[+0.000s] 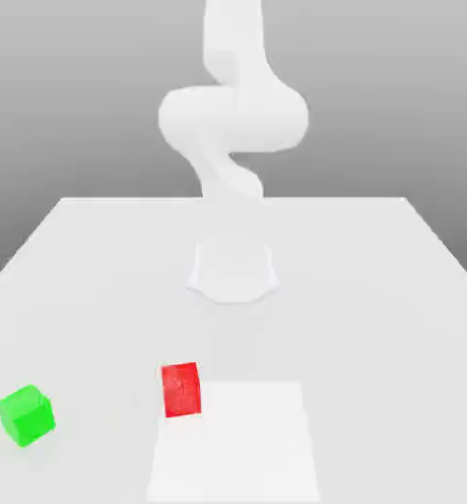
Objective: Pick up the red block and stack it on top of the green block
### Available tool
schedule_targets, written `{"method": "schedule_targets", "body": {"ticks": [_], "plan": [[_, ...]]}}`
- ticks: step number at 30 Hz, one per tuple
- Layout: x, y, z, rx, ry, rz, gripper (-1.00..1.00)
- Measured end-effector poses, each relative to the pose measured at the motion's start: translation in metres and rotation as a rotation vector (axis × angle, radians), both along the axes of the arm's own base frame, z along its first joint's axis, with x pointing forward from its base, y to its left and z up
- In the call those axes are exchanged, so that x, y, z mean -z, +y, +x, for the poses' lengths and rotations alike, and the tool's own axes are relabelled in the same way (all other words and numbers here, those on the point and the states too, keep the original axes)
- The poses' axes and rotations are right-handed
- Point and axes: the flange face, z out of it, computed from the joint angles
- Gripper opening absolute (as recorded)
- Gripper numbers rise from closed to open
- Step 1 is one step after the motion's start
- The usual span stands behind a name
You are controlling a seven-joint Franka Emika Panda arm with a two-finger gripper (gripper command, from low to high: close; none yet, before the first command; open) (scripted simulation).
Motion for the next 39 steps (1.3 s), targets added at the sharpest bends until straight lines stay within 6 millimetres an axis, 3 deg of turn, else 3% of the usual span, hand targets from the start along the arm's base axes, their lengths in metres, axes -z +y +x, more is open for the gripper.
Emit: {"method": "schedule_targets", "body": {"ticks": [4,9,13,17,19,25,26,33,39], "plan": [[0.099,-0.020,0.037,-0.031,0.149,-0.016,0.00],[0.224,-0.038,0.049,-0.075,0.334,-0.037,0.00],[0.325,-0.049,0.031,-0.118,0.491,-0.053,0.00],[0.427,-0.059,-0.014,-0.168,0.668,-0.072,0.00],[0.457,-0.061,-0.025,-0.178,0.706,-0.080,0.00],[0.509,-0.062,-0.030,-0.183,0.719,-0.080,0.00],[0.515,-0.061,-0.031,-0.184,0.719,-0.077,-1.00],[0.516,-0.061,-0.031,-0.184,0.720,-0.077,-1.00],[0.473,-0.063,-0.029,-0.181,0.719,-0.082,-1.00]]}}
